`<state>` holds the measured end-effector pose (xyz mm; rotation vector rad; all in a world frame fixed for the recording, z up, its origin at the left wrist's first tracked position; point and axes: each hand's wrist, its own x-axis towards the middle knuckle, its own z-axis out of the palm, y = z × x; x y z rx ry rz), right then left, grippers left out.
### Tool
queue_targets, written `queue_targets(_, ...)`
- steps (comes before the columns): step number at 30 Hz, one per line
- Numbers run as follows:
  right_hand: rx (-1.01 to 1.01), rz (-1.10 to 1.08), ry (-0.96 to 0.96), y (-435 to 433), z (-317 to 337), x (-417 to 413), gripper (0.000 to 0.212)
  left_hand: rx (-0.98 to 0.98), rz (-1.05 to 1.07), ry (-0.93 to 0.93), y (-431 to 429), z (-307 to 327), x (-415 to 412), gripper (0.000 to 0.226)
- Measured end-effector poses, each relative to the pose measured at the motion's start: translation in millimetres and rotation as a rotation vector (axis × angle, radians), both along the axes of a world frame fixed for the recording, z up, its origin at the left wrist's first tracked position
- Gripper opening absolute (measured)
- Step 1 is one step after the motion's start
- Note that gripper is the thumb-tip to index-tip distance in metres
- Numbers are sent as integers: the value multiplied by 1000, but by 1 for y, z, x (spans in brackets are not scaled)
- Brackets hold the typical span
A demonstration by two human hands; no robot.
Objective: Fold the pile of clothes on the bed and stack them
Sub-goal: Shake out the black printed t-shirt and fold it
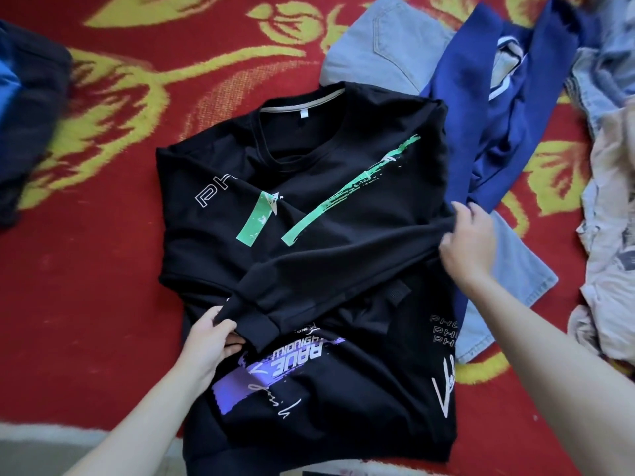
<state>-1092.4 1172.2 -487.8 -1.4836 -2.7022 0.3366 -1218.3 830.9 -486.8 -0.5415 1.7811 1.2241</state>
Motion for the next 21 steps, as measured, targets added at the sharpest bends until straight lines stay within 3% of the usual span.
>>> queue_targets(3, 166, 432, 23, -21, 2, -24, 42, -11, 32, 1, 0, 2, 2, 30)
queue_targets(5, 133, 659, -178, -30, -4, -26, 45, 42, 60, 15, 1, 4, 1, 31)
queue_targets(7, 41, 745, -441, -28, -14, -8, 52, 106, 77, 54, -1, 9, -1, 33)
queue_targets(10, 12, 721, -612, -24, -17, 32, 56, 114, 16, 147, -7, 12, -3, 33)
queue_targets(13, 13, 668, -573, -33, -3, 41, 54, 71, 37, 118, -10, 7, 1, 29)
queue_targets(15, 29, 753, -502, -47, -3, 41, 54, 83, 74, 8, -10, 2, 6, 29)
queue_targets(17, 8, 885, -531, -63, -9, 40, 54, 80, 60, -59, -9, -3, 11, 44)
queue_targets(19, 14, 912, -568, -74, -12, 34, 58, -14, -16, -2, -5, -6, 12, 60)
queue_targets(21, 90, 846, -392, -75, -10, 20, 67, -197, -116, 165, 0, -7, 2, 67)
